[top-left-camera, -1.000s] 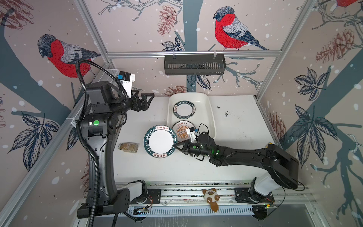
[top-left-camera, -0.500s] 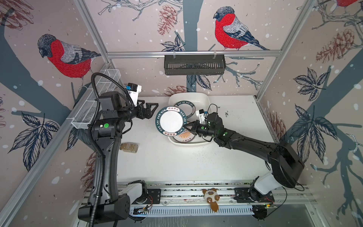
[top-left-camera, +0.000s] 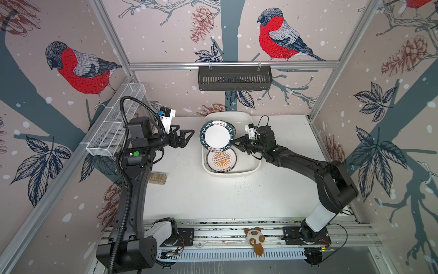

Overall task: Place the plates into the plastic bin on the countertop
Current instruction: Place the plate in the plastic bin.

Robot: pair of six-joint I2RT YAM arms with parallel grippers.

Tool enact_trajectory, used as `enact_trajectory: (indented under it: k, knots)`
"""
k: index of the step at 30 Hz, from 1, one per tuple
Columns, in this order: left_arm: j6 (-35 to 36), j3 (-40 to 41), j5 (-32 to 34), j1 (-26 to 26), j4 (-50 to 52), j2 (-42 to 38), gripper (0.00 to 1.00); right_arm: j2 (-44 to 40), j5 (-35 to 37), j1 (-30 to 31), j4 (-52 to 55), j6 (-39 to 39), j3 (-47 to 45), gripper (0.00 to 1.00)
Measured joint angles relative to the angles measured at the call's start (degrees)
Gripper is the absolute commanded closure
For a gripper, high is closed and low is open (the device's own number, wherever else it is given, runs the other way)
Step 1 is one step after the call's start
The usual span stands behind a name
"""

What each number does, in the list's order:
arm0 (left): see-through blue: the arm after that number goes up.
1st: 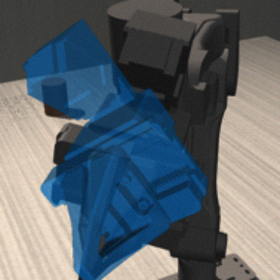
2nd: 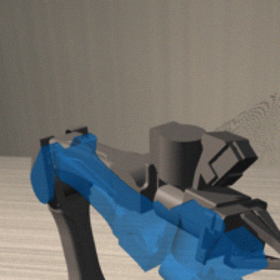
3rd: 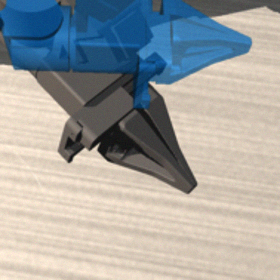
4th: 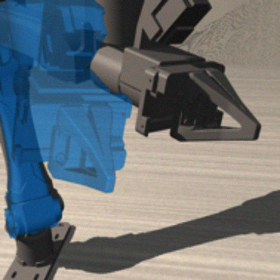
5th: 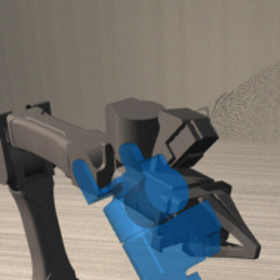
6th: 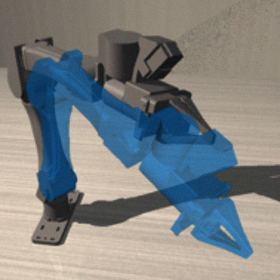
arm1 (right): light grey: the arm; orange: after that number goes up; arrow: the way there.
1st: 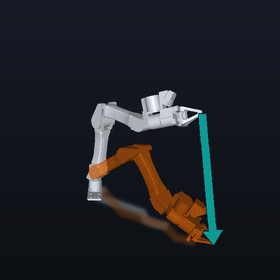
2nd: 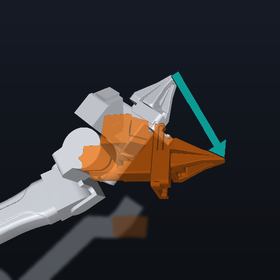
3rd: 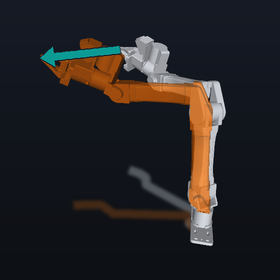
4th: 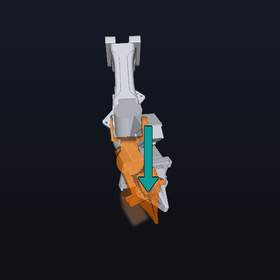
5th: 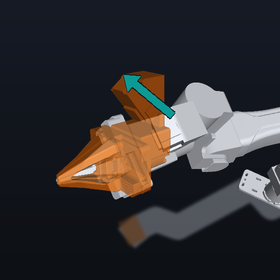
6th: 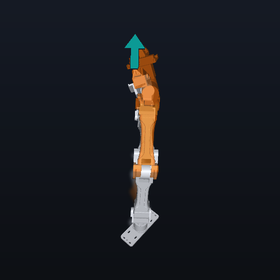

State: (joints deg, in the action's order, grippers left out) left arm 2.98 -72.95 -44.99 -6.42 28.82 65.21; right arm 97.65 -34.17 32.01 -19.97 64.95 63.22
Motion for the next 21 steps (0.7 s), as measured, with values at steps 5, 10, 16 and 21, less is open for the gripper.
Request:
enact_trajectory:
  k: [5,10,16,21]
  knots:
    - [0.9,4.0,-1.5,1.8,-1.6,0.6,0.06,2.5,-2.7,-2.8,-0.6,-0.7,1.7,1.00]
    - [4.8,5.3,-3.1,5.5,-1.5,1.4,0.05,5.0,-3.7,-5.5,-1.1,-0.8,2.5,1.00]
    - [7.5,5.6,-2.6,7.8,-1.0,2.4,0.06,8.6,-4.9,-7.1,-1.0,-2.5,5.4,1.00]
    - [7.5,4.0,-0.5,7.9,-0.9,2.6,0.05,11.9,-4.9,-8.7,-0.6,-4.0,8.2,1.00]
